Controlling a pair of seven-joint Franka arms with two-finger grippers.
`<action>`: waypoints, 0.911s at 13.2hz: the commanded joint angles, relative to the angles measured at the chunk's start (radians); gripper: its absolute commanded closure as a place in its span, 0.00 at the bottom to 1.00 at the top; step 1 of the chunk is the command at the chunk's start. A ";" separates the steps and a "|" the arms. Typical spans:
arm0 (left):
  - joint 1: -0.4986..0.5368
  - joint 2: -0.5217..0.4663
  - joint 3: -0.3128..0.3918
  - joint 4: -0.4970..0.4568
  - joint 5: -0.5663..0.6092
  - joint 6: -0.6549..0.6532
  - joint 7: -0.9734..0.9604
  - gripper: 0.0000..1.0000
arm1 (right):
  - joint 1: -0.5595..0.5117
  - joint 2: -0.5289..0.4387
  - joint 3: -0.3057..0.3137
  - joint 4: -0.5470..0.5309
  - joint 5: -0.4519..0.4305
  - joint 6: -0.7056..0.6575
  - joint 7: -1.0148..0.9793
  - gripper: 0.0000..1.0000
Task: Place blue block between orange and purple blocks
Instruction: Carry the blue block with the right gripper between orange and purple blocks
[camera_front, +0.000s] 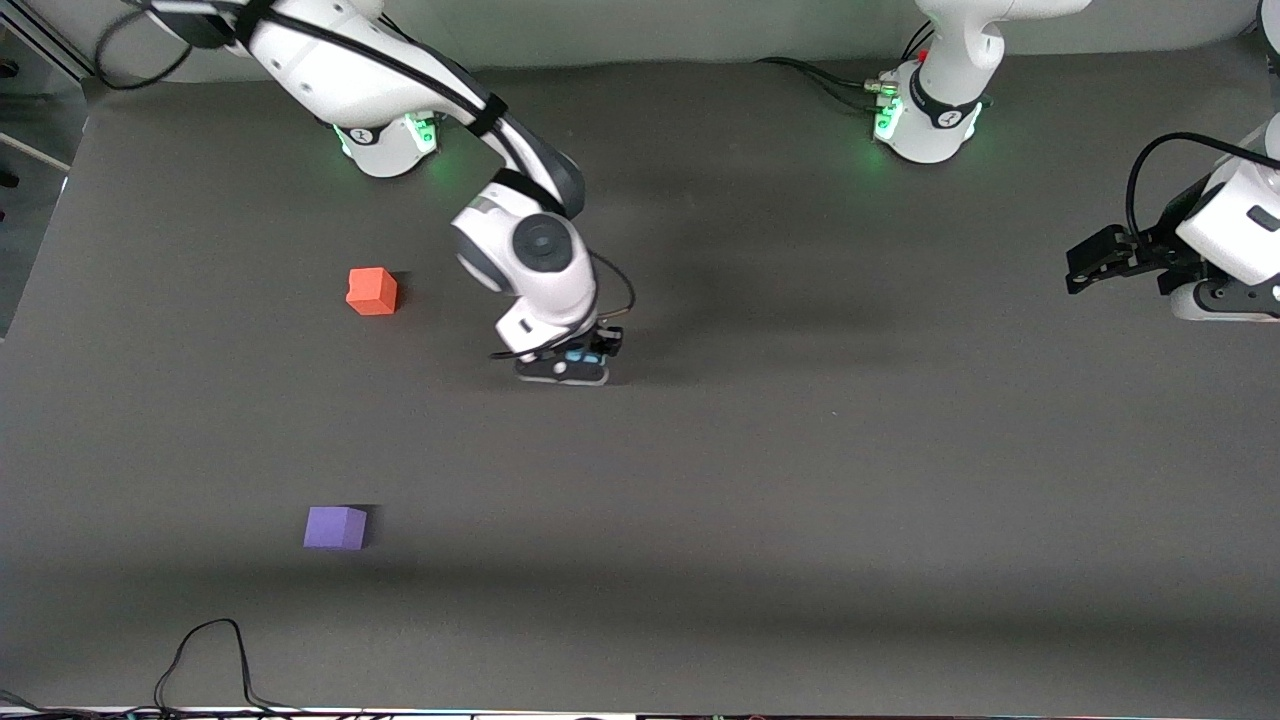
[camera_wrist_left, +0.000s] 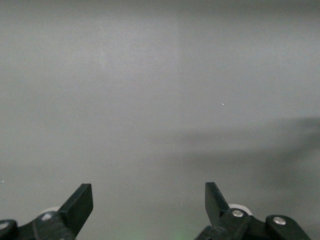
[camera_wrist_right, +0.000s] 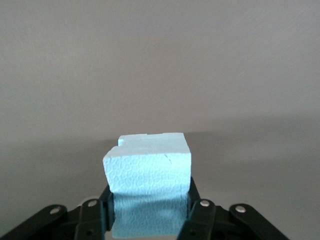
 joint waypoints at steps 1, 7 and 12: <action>0.000 -0.001 0.002 0.016 0.010 -0.029 0.017 0.00 | -0.008 -0.199 -0.185 -0.028 0.242 -0.142 -0.372 0.78; -0.001 -0.002 0.002 0.018 0.010 -0.032 0.017 0.00 | -0.007 -0.241 -0.609 -0.149 0.282 -0.146 -0.896 0.77; 0.000 -0.001 0.002 0.021 0.007 -0.032 0.018 0.00 | -0.010 -0.112 -0.615 -0.335 0.284 0.244 -0.952 0.77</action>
